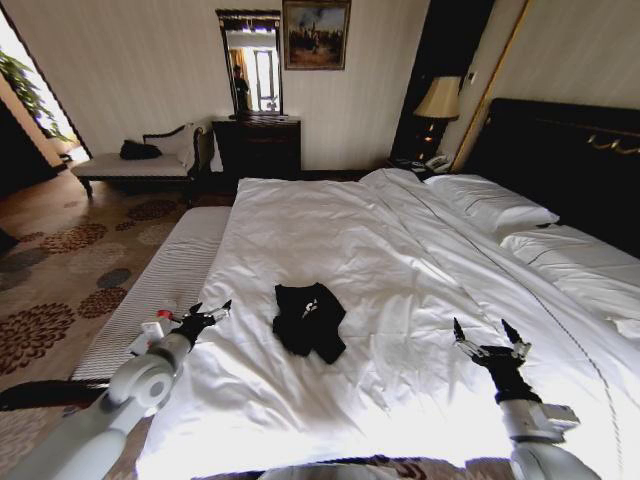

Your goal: Fold the clothes on the bed.

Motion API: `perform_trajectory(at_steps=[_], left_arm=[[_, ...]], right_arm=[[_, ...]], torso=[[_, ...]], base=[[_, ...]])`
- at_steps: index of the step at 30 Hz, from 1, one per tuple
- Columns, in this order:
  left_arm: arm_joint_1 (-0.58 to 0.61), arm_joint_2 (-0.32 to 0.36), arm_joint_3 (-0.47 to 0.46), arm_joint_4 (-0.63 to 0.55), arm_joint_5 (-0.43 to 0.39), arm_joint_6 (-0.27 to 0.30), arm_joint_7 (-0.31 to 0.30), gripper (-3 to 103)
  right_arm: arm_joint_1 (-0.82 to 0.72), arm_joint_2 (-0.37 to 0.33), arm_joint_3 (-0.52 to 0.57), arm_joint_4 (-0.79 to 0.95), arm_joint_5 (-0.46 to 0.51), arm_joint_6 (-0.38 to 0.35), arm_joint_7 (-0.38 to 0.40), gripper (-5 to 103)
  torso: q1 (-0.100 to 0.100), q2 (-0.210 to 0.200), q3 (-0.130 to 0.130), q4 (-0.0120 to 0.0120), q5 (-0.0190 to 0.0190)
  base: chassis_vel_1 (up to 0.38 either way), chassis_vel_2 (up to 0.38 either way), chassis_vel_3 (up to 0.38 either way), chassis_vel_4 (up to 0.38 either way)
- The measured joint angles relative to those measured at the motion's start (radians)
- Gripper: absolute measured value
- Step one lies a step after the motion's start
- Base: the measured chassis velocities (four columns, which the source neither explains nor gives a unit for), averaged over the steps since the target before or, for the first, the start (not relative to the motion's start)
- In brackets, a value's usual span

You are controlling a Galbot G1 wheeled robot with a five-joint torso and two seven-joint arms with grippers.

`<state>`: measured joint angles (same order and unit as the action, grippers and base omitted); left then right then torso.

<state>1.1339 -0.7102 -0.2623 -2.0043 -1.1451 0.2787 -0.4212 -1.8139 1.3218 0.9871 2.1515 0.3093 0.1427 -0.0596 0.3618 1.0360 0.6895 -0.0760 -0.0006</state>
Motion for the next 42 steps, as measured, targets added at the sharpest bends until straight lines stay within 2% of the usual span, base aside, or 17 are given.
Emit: perform_trajectory(at_steps=[1, 5, 9, 11, 12, 13, 14, 16, 17, 18, 20, 22, 26, 33, 42], left_arm=[[0.000, 0.000, 0.000, 0.000, 0.000, 0.000, 0.000, 100], [-0.198, -0.016, 0.180, 0.099, -0.112, 0.010, -0.008, 100], [-0.237, -0.026, 0.221, 0.129, -0.126, 0.012, -0.004, 100], [-0.284, -0.058, 0.272, 0.160, -0.132, 0.016, -0.016, 100], [-0.301, -0.077, 0.290, 0.166, -0.128, 0.018, -0.031, 100], [-0.333, -0.126, 0.320, 0.168, -0.127, 0.030, -0.084, 101], [-0.333, -0.126, 0.320, 0.168, -0.127, 0.030, -0.084, 101], [-0.364, -0.174, 0.347, 0.170, -0.145, 0.060, -0.187, 100], [-0.381, -0.204, 0.363, 0.179, -0.160, 0.085, -0.272, 99], [-0.381, -0.204, 0.363, 0.179, -0.160, 0.085, -0.272, 99], [-0.385, -0.217, 0.370, 0.191, -0.165, 0.104, -0.322, 97], [-0.381, -0.219, 0.371, 0.199, -0.162, 0.109, -0.339, 97], [-0.380, -0.226, 0.368, 0.220, -0.156, 0.110, -0.338, 97], [-0.421, -0.286, 0.394, 0.258, -0.162, 0.068, -0.263, 97], [-0.463, -0.345, 0.423, 0.347, -0.141, 0.048, -0.260, 97]], right_arm=[[0.000, 0.000, 0.000, 0.000, 0.000, 0.000, 0.000, 100], [0.001, -0.003, -0.001, -0.001, 0.000, -0.007, 0.002, 100], [0.000, -0.003, 0.003, -0.003, 0.002, -0.007, 0.002, 100], [0.000, -0.004, 0.007, -0.011, 0.005, -0.007, 0.003, 100], [0.001, -0.005, 0.007, -0.016, 0.005, -0.007, 0.003, 100], [0.004, -0.005, 0.006, -0.022, 0.005, -0.007, 0.003, 100], [0.004, -0.005, 0.006, -0.022, 0.005, -0.007, 0.003, 100], [0.008, -0.004, 0.001, -0.026, 0.003, -0.008, 0.003, 100], [0.010, -0.002, -0.002, -0.028, 0.000, -0.009, 0.003, 100], [0.010, -0.002, -0.002, -0.028, 0.000, -0.009, 0.003, 100], [0.010, -0.001, -0.003, -0.031, -0.002, -0.010, 0.002, 100], [0.010, -0.001, -0.002, -0.037, -0.002, -0.010, 0.002, 100], [0.010, -0.002, -0.001, -0.047, -0.002, -0.009, 0.001, 100], [0.019, -0.005, -0.006, -0.061, 0.001, -0.007, 0.000, 100], [0.014, -0.012, 0.007, -0.082, 0.013, 0.001, -0.004, 100]], torso=[[0.000, 0.000, 0.000, 0.0000, 0.0000], [0.000, 0.000, 0.000, 0.0002, 0.0001], [0.000, 0.000, 0.000, 0.0005, 0.0003], [0.000, 0.000, 0.000, 0.0007, 0.0001], [0.000, 0.000, 0.000, 0.0009, 0.0002], [0.000, 0.000, 0.000, 0.0005, -0.0001], [0.000, 0.000, 0.000, 0.0005, -0.0001], [0.000, 0.000, 0.000, 0.0000, 0.0001], [0.000, 0.000, 0.000, -0.0001, 0.0002], [0.000, 0.000, 0.000, -0.0001, 0.0002], [0.000, 0.000, 0.000, 0.0000, 0.0003], [0.000, 0.000, 0.000, 0.0005, 0.0004], [0.000, 0.000, 0.000, 0.0010, 0.0000], [0.000, 0.000, 0.000, 0.0001, 0.0002], [0.000, 0.000, 0.000, 0.0004, 0.0000]], base=[[0.000, 0.000, 0.000, 0.000], [0.000, 0.000, 0.000, 0.000], [0.000, 0.000, 0.000, 0.000], [0.000, 0.000, 0.000, 0.000], [0.000, 0.000, 0.000, 0.000], [0.000, 0.000, 0.000, 0.000], [0.000, 0.000, 0.000, 0.000], [0.000, 0.000, 0.000, 0.000], [0.000, 0.000, 0.000, 0.000], [0.000, 0.000, 0.000, 0.000], [0.000, 0.000, 0.000, 0.000], [0.000, 0.000, 0.000, 0.000], [0.000, 0.000, 0.000, 0.000], [0.000, 0.000, 0.000, 0.000], [0.000, 0.000, 0.000, 0.000]])
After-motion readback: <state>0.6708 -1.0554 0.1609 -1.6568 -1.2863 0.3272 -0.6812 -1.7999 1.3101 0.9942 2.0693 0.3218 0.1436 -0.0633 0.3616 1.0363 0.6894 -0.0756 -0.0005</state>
